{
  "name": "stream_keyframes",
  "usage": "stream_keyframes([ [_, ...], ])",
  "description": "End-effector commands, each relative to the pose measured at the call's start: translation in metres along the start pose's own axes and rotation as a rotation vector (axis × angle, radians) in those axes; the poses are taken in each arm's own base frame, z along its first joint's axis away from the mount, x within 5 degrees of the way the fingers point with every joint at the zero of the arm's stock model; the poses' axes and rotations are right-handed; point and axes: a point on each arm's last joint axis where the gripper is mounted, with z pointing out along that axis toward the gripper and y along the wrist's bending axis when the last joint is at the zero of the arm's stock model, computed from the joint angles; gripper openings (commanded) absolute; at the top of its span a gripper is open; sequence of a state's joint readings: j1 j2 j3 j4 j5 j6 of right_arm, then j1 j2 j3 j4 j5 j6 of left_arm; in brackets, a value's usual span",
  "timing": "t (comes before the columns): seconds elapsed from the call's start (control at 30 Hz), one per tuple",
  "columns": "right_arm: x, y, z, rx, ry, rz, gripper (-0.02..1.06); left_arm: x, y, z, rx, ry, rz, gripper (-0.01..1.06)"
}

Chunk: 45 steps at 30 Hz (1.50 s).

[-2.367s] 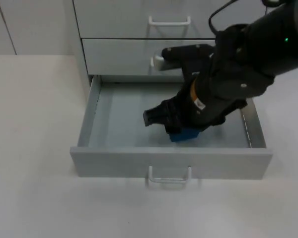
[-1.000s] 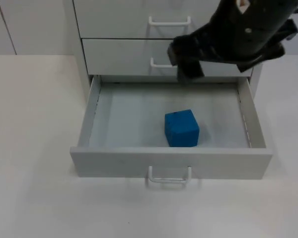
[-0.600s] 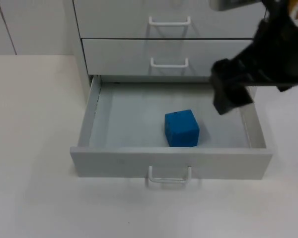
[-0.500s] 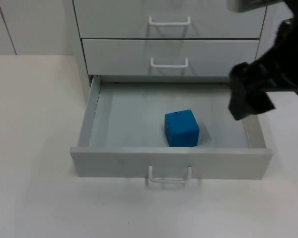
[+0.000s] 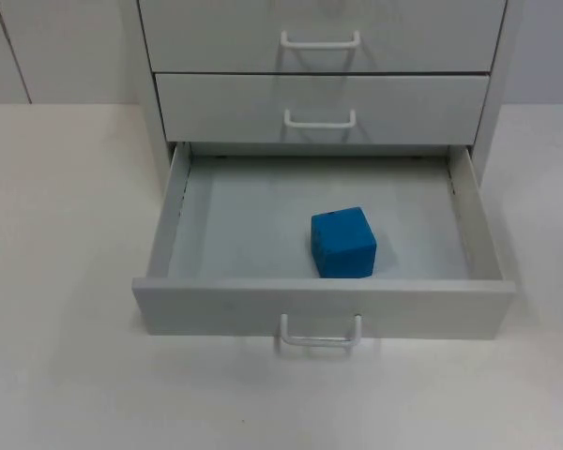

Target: Open the drawer with the left hand, place the block into the drawer with the right hand, then close the drawer with the left hand.

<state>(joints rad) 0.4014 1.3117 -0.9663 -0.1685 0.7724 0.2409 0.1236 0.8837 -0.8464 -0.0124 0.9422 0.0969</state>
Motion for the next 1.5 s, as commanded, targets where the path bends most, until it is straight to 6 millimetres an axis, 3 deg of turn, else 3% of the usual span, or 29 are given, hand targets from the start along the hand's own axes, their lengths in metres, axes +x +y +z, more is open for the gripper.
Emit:
stream_keyframes([
  [0.0, 0.002, -0.017, -0.005, 0.017, 0.008, 0.037, 0.88, 0.002, 0.0, -0.001, 0.004, 0.006, -0.005, 1.05],
  [0.07, 0.003, -0.02, -0.006, 0.022, 0.012, 0.045, 0.88, 0.002, 0.0, -0.001, 0.004, 0.006, -0.005, 1.05],
  [0.2, 0.007, -0.049, -0.011, 0.033, 0.033, 0.145, 0.88, 0.003, 0.0, -0.001, 0.006, 0.007, -0.003, 1.05],
  [0.47, 0.015, -0.078, -0.012, 0.057, 0.068, 0.247, 0.88, 0.002, -0.006, 0.0, 0.068, 0.0, 0.037, 1.05],
  [0.8, 0.026, -0.086, -0.003, 0.077, 0.078, 0.28, 0.88, 0.0, -0.008, 0.0, 0.088, -0.017, 0.027, 1.05],
  [0.97, 0.026, -0.085, -0.003, 0.076, 0.083, 0.281, 0.88, -0.006, -0.019, 0.009, 0.223, -0.014, 0.048, 1.04],
  [1.13, 0.025, -0.086, -0.003, 0.077, 0.075, 0.28, 0.88, -0.014, -0.033, 0.021, 0.387, -0.013, 0.07, 0.95],
  [1.3, 0.025, -0.086, -0.003, 0.077, 0.074, 0.28, 0.88, -0.019, -0.054, 0.043, 0.493, 0.031, 0.141, 0.67],
  [1.37, 0.025, -0.086, -0.003, 0.077, 0.071, 0.28, 0.88, -0.019, -0.071, 0.053, 0.541, 0.055, 0.222, 0.49],
  [1.47, 0.025, -0.086, -0.003, 0.078, 0.065, 0.28, 0.88, -0.018, -0.1, 0.067, 0.621, 0.074, 0.336, 0.36],
])
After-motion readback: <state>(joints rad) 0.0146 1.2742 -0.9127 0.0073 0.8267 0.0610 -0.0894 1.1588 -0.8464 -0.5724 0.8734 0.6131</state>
